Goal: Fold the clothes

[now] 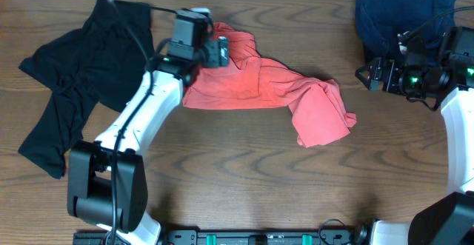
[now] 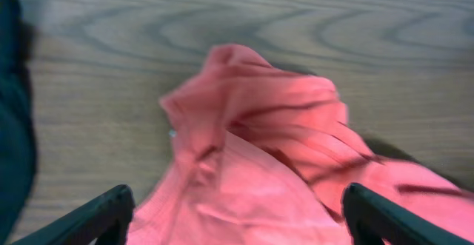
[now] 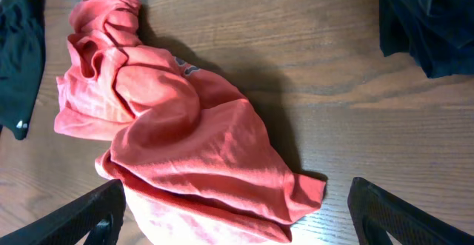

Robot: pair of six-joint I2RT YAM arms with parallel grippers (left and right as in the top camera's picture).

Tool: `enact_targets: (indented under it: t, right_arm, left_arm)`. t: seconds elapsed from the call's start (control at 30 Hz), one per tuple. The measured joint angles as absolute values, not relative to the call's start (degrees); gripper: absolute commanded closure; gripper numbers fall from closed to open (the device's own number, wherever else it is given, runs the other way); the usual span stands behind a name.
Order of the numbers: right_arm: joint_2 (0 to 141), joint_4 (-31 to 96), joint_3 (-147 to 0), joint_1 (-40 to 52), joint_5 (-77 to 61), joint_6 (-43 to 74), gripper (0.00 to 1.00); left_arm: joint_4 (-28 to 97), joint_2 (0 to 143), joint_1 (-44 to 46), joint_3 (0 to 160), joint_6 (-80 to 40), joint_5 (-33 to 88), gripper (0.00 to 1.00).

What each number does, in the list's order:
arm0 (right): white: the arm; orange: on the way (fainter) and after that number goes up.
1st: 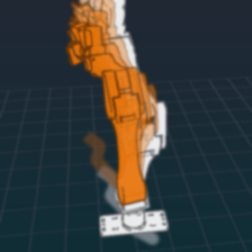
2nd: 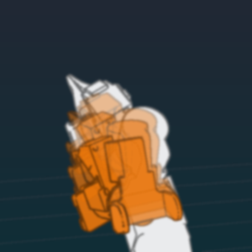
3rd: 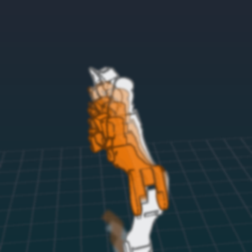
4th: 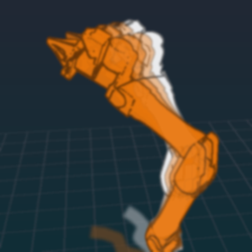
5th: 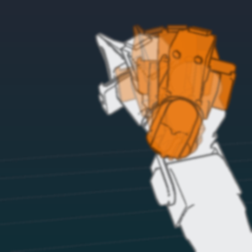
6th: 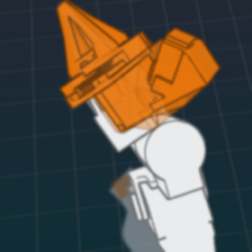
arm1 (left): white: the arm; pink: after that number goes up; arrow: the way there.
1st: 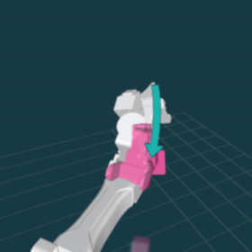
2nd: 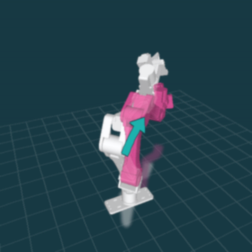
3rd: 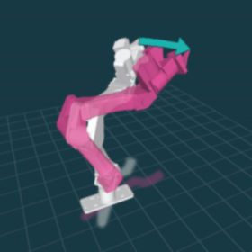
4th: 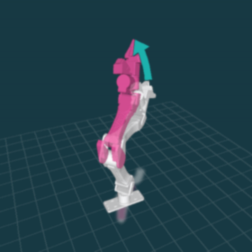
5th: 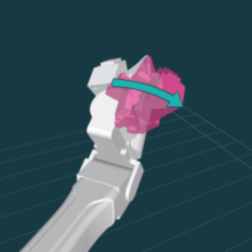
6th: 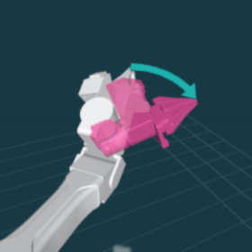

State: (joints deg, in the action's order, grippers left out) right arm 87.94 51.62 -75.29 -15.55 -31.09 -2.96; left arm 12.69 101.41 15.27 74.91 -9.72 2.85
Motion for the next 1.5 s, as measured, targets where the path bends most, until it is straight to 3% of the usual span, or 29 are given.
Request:
enact_targets:
  t: [0.27,0.47,0.5,0.63,0.83,1.13,1.17,1.23,1.37,1.5]
  right_arm:
    - [87.9,51.6,-75.3,-15.4,-31.1,-2.9,0.06]
    - [87.9,51.6,-75.3,-15.4,-31.1,-2.9,0.06]
    - [87.9,51.5,-75.3,-15.4,-31.1,-2.9,0.06]
    - [87.9,51.3,-75.3,-15.4,-31.0,-2.9,0.06]
    - [87.9,51.2,-75.3,-15.4,-30.5,-2.9,0.07]
    - [87.9,51.2,-75.3,-15.4,-30.0,-2.9,0.07]
    - [87.9,51.2,-75.3,-15.4,-30.0,-2.9,0.06]
    - [87.9,51.2,-75.3,-15.4,-30.0,-2.9,0.06]
    - [87.9,51.2,-75.3,-15.4,-30.0,-2.9,0.06]
    - [87.9,51.2,-75.3,-15.4,-30.0,-2.9,0.06]
  left_arm:
    - [5.3,110.7,15.1,75.2,-10.7,3.3,0.14]
    - [2.7,116.2,15.2,75.2,-12.3,5.0,0.2]
    - [2.4,116.6,15.2,75.2,-12.4,5.1,0.23]
    - [1.6,117.7,15.2,75.2,-13.3,5.7,0.56]
    - [1.1,117.8,15.2,75.2,-13.7,5.8,0.94]
    - [2.3,116.5,15.1,75.2,-13.5,5.8,0.94]
    - [2.3,115.9,15.1,75.2,-13.5,5.8,0.9]
    - [2.3,114.7,15.1,75.2,-13.3,5.8,0.72]
    - [2.4,113.0,15.1,75.3,-11.4,5.9,0.46]
    - [2.4,113.5,15.1,75.3,-8.7,7.5,0.34]
